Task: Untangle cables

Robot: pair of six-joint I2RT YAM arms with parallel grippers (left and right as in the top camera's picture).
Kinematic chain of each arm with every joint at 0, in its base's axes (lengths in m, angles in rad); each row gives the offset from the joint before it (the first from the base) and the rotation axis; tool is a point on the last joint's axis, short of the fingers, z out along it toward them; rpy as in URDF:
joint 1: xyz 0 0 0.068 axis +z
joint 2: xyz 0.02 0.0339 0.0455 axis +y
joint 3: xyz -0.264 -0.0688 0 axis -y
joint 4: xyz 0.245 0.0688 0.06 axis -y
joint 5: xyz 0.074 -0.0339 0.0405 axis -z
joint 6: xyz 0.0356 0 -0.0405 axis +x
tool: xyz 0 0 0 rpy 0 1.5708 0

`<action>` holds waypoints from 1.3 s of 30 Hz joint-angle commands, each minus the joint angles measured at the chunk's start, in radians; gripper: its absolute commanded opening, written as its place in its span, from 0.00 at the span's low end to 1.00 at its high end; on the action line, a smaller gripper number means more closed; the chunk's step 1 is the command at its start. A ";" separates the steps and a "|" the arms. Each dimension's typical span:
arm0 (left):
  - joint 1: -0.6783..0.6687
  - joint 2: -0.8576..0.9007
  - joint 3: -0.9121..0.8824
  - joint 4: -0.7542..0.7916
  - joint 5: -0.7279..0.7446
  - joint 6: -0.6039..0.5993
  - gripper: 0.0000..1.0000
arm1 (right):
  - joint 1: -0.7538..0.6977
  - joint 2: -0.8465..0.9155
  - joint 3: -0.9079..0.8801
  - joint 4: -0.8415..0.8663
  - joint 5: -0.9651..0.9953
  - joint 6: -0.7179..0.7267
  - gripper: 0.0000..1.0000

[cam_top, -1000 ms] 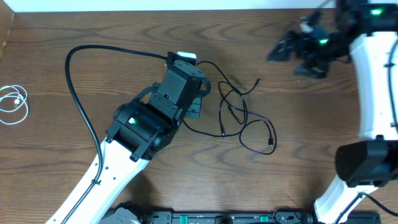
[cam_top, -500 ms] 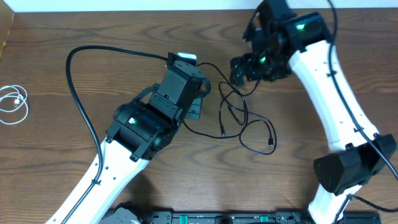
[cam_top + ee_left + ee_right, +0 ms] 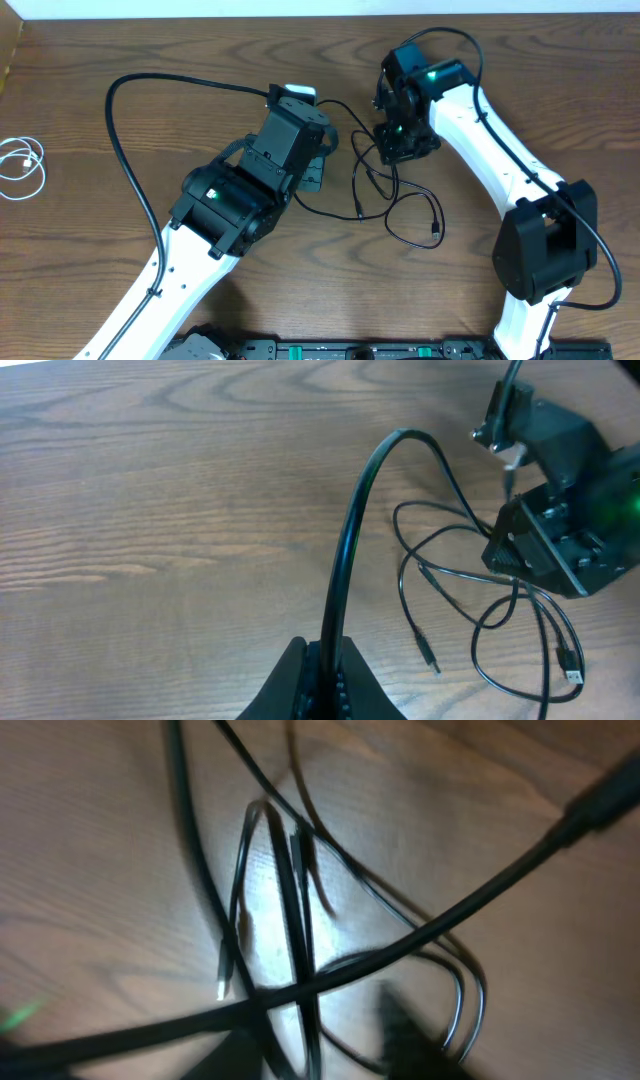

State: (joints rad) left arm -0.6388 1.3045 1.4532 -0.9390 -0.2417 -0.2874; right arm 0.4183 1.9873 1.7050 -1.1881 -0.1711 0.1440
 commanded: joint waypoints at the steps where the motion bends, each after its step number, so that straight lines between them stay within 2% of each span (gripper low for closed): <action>1: 0.005 -0.005 0.011 -0.002 -0.016 -0.005 0.07 | 0.000 -0.008 -0.035 0.048 0.000 -0.002 0.04; 3: 0.005 -0.005 0.011 -0.002 -0.016 -0.005 0.08 | 0.000 -0.008 -0.035 0.077 0.000 -0.002 0.01; 9: 0.005 -0.004 0.010 -0.004 -0.018 -0.005 0.08 | -0.001 -0.009 -0.032 0.096 0.001 0.020 0.01; 11: 0.010 -0.003 0.011 -0.012 -0.058 -0.006 0.08 | -0.008 -0.012 -0.020 0.082 0.011 0.027 0.01; 15: 0.051 -0.003 0.011 -0.084 -0.259 -0.086 0.07 | -0.052 -0.034 0.014 0.017 0.130 0.145 0.01; 21: 0.173 -0.003 0.011 -0.122 -0.255 -0.130 0.07 | -0.155 -0.066 0.019 -0.030 0.218 0.294 0.01; 24: 0.248 -0.004 0.011 -0.113 -0.156 -0.133 0.08 | -0.226 -0.066 0.014 -0.038 0.216 0.313 0.01; 27: 0.307 -0.011 0.011 -0.087 0.061 -0.112 0.07 | -0.276 -0.066 0.010 -0.047 0.212 0.312 0.01; 31: 0.336 -0.036 0.011 0.011 0.380 -0.013 0.07 | -0.297 -0.066 0.008 -0.064 0.190 0.311 0.01; 39: 0.336 -0.134 0.011 0.254 0.689 -0.012 0.08 | -0.288 -0.065 -0.001 -0.065 0.173 0.284 0.02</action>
State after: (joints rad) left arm -0.3077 1.2411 1.4532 -0.7551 0.2192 -0.3271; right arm 0.1219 1.9457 1.7027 -1.2533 0.0174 0.4404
